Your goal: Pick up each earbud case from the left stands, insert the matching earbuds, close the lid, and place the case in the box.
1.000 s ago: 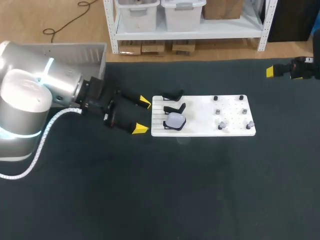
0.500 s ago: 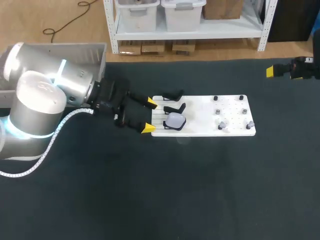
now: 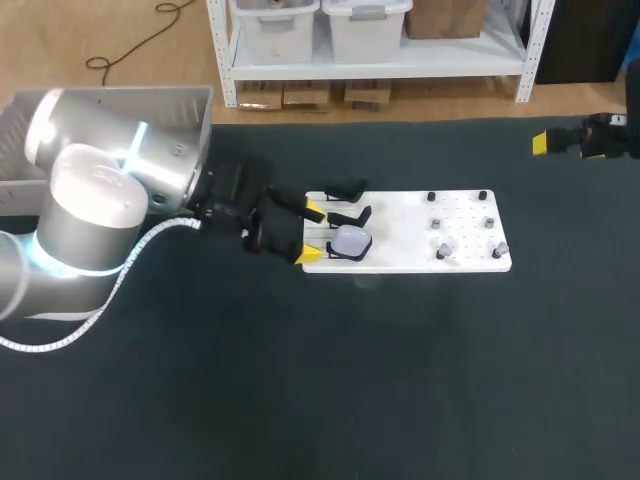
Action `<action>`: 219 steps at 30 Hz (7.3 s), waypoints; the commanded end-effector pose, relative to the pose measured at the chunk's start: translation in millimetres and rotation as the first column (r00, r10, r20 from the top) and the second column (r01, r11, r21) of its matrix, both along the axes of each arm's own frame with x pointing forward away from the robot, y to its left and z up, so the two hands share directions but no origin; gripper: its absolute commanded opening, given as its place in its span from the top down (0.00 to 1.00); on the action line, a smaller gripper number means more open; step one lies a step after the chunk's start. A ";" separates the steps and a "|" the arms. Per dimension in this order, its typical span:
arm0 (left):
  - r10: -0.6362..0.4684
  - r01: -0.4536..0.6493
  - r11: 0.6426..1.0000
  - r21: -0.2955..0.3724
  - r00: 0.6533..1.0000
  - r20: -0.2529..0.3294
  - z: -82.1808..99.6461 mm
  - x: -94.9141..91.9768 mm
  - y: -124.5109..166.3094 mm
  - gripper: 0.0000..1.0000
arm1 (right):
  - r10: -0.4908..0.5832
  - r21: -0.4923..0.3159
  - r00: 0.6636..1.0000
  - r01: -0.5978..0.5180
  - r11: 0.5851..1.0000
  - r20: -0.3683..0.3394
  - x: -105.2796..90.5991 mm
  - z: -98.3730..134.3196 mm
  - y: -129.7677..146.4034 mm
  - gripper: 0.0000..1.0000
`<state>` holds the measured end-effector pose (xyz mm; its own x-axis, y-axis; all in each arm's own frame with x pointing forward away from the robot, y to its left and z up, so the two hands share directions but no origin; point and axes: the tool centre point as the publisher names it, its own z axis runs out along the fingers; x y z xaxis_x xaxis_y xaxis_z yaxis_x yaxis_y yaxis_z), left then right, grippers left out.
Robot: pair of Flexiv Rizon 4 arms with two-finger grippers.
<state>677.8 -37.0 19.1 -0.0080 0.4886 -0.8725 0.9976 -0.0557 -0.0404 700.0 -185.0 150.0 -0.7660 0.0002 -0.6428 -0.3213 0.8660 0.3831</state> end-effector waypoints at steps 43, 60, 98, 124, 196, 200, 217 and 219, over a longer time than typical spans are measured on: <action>0.008 -0.010 0.999 -0.040 0.999 -0.049 -6.4 -3.1 -26.9 0.37 | 0.000 0.000 1.000 0.000 1.000 0.000 0.0 0.0 0.0 0.00; 0.021 -0.024 0.998 -0.055 0.999 -0.040 -3.9 -7.2 -31.0 0.44 | 0.000 0.000 1.000 0.000 1.000 0.000 0.0 0.0 0.0 0.00; 0.026 -0.028 0.997 -0.067 0.999 -0.028 -6.0 -12.2 -35.6 0.56 | 0.000 0.000 1.000 0.000 1.000 0.000 0.0 0.0 0.0 0.00; 0.014 0.006 0.988 -0.157 0.992 0.126 46.6 -19.0 -29.8 1.00 | 0.000 0.000 1.000 0.000 1.000 0.000 0.0 0.0 0.0 0.00; -0.025 0.061 0.893 -0.447 0.996 0.086 108.5 -36.5 -54.7 1.00 | 0.292 -0.031 0.956 -0.293 0.956 -0.017 -89.5 12.0 115.4 0.00; -0.022 0.056 0.896 -0.441 0.996 0.082 107.0 -36.6 -55.2 1.00 | 0.312 -0.024 0.950 -0.312 0.950 -0.025 -97.6 10.7 130.9 0.00; -0.009 0.039 0.892 -0.451 0.998 0.068 102.3 -39.7 -58.0 1.00 | 0.322 -0.031 0.945 -0.324 0.946 -0.056 -105.7 -4.6 177.5 0.00; -0.014 0.044 0.892 -0.451 0.997 0.070 102.0 -40.3 -58.4 1.00 | 0.331 -0.022 0.942 -0.333 0.943 -0.061 -106.0 -6.2 182.0 0.00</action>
<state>637.1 -95.2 122.4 0.0603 0.0424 -0.9973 0.9951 -0.0806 0.0567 590.1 -10.8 147.7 -0.7534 -0.2794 -0.5952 -0.5698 0.7292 0.3790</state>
